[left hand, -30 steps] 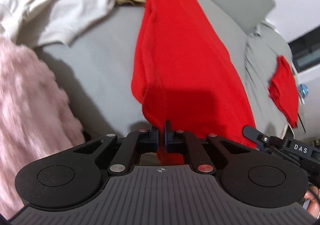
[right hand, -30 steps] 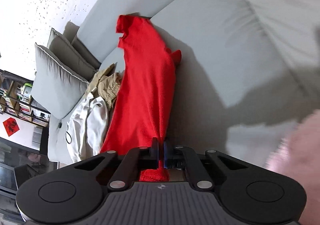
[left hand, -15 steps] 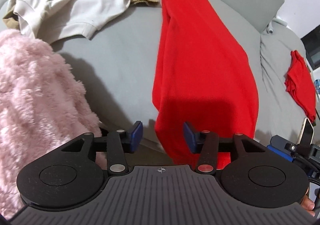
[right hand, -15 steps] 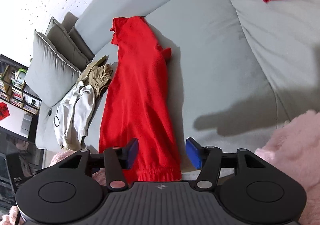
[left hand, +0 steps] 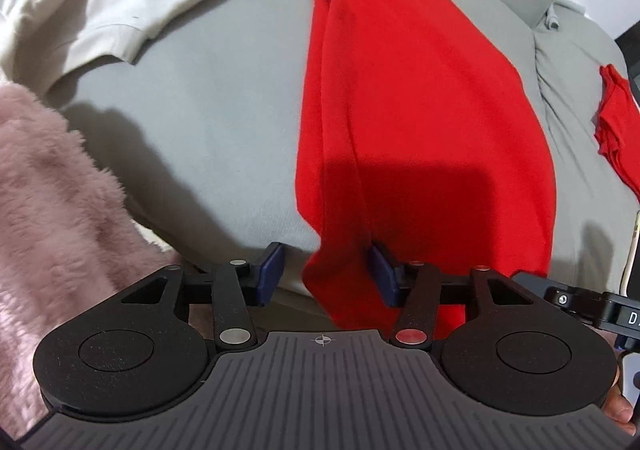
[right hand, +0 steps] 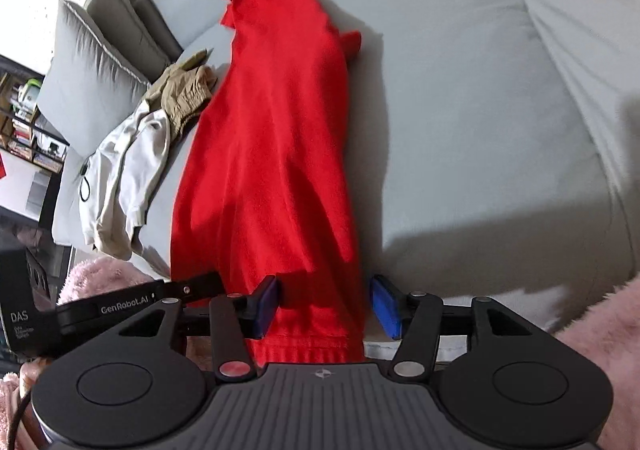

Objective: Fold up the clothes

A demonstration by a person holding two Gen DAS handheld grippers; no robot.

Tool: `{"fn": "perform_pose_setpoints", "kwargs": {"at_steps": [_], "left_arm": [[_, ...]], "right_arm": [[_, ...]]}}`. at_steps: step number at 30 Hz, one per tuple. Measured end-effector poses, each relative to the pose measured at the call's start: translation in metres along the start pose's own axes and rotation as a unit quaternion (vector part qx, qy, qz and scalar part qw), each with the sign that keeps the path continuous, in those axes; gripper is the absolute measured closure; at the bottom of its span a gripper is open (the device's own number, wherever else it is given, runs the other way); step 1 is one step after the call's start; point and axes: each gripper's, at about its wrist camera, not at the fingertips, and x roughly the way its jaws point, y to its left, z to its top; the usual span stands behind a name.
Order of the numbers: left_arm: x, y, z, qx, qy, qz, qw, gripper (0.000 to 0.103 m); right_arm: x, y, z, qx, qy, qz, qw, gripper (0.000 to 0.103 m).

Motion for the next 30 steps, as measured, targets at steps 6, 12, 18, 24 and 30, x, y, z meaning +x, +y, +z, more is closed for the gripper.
{"fn": "perform_pose_setpoints", "kwargs": {"at_steps": [6, 12, 18, 24, 30], "left_arm": [[-0.002, -0.009, -0.006, 0.043, 0.001, -0.018, 0.9989, 0.085], [-0.027, -0.001, -0.006, 0.009, 0.019, -0.059, 0.9980, 0.100], [-0.070, 0.013, -0.008, -0.067, 0.044, -0.116, 0.9900, 0.100], [-0.087, 0.015, -0.024, -0.105, 0.078, -0.123, 0.9838, 0.100], [-0.077, 0.016, -0.015, -0.137, 0.109, -0.105, 0.9788, 0.100]], "right_arm": [[0.009, 0.003, -0.003, -0.012, 0.008, 0.002, 1.000, 0.092], [-0.021, 0.020, -0.009, -0.022, -0.021, 0.013, 0.999, 0.095], [-0.063, 0.027, -0.019, 0.025, -0.017, 0.040, 0.999, 0.095], [-0.087, 0.032, -0.038, 0.075, 0.008, 0.048, 0.996, 0.095], [-0.073, 0.041, -0.023, 0.105, 0.034, 0.032, 0.993, 0.094]]}}
